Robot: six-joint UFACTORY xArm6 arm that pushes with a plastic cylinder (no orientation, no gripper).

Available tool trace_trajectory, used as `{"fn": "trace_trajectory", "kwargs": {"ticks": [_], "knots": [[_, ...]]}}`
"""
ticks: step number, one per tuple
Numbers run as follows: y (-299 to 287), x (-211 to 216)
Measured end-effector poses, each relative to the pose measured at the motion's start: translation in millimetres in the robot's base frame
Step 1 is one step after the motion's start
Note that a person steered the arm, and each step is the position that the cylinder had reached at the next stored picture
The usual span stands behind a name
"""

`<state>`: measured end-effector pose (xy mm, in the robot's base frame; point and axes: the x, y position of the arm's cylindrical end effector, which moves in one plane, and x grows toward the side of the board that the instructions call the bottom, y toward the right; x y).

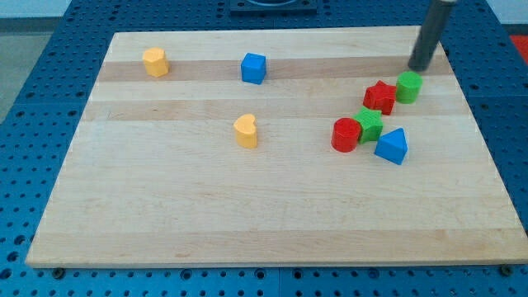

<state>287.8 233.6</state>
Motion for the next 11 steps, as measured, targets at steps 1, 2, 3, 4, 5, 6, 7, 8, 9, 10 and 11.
{"fn": "trace_trajectory", "kwargs": {"ticks": [1, 2, 3, 4, 5, 6, 7, 8, 9, 10, 11], "knots": [[61.7, 62.8], [63.3, 102.6], [15.8, 79.8], [-13.5, 51.4], [7.6, 88.4], [-30.1, 96.0], [-50.5, 47.4], [-58.6, 33.9], [-0.5, 48.1], [4.0, 10.1], [-34.7, 4.9]]}}
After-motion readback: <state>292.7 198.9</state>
